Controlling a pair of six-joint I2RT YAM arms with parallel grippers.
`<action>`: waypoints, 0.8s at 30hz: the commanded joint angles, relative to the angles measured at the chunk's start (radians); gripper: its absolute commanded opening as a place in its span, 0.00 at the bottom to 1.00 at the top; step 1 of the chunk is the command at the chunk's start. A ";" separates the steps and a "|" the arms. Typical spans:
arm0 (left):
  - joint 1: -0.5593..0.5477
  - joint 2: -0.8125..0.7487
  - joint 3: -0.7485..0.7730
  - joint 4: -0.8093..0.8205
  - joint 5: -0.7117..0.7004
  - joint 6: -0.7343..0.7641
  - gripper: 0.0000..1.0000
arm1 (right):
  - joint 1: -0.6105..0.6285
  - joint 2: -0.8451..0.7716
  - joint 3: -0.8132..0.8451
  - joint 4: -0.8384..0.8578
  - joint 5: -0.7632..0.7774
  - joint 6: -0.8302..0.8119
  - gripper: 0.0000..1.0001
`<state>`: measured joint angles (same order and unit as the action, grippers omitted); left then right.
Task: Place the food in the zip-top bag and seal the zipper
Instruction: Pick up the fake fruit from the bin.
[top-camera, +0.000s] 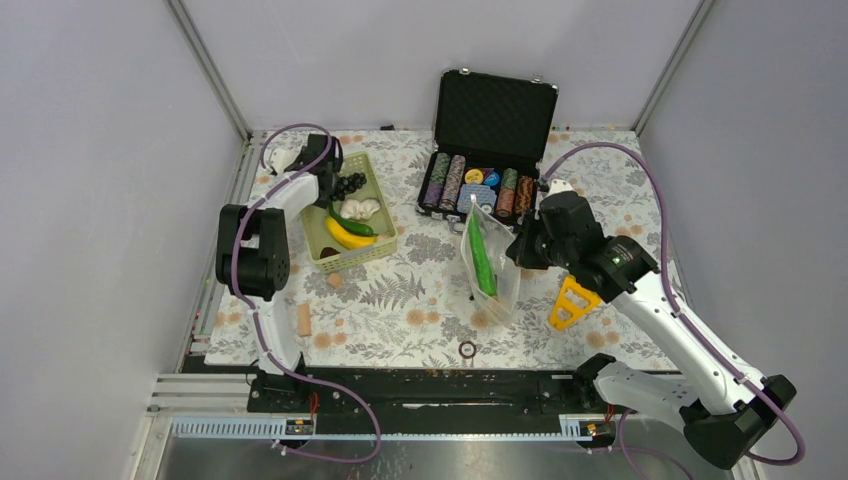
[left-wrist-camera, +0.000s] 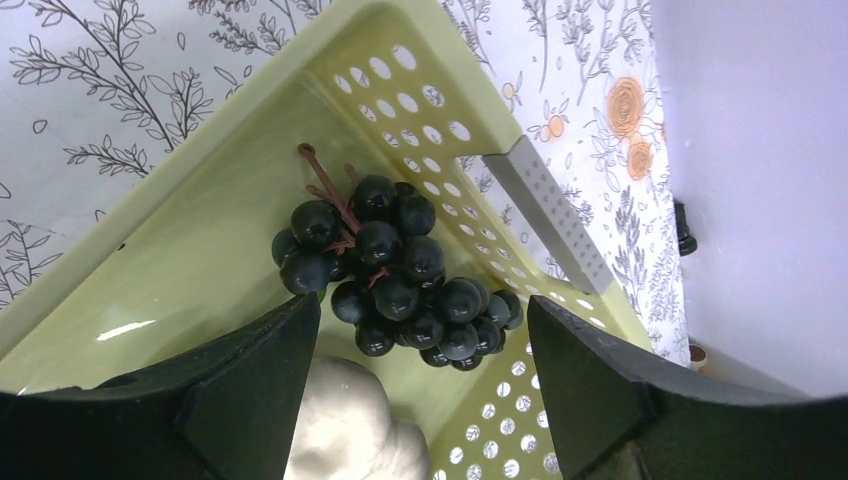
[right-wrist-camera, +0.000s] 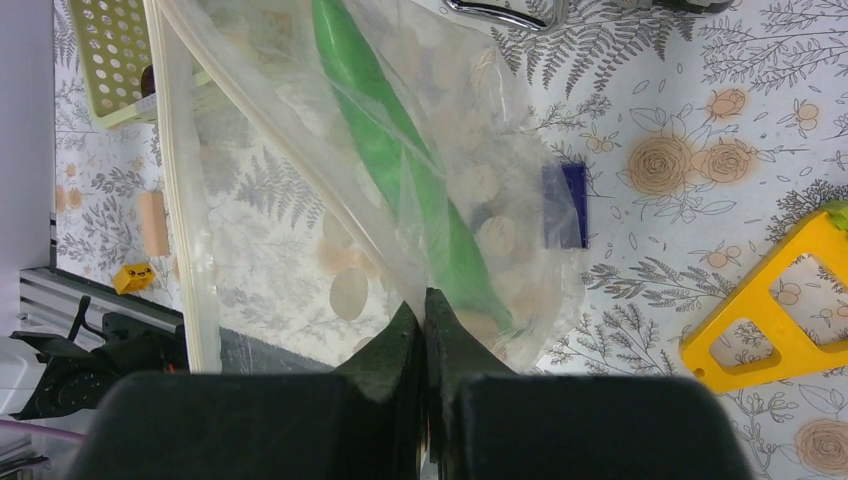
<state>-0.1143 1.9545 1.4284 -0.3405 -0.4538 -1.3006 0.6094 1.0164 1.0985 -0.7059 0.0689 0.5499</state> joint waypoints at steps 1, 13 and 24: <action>0.005 0.029 0.025 0.011 -0.031 -0.096 0.76 | -0.015 0.001 -0.002 0.000 0.010 -0.026 0.00; 0.005 0.086 0.058 0.036 -0.036 -0.115 0.70 | -0.032 0.018 -0.012 0.001 0.007 -0.029 0.00; 0.009 0.084 0.052 -0.061 -0.028 -0.210 0.61 | -0.041 0.004 -0.018 0.000 0.006 -0.033 0.00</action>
<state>-0.1143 2.0399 1.4429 -0.3347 -0.4530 -1.4303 0.5800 1.0443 1.0897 -0.7059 0.0669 0.5369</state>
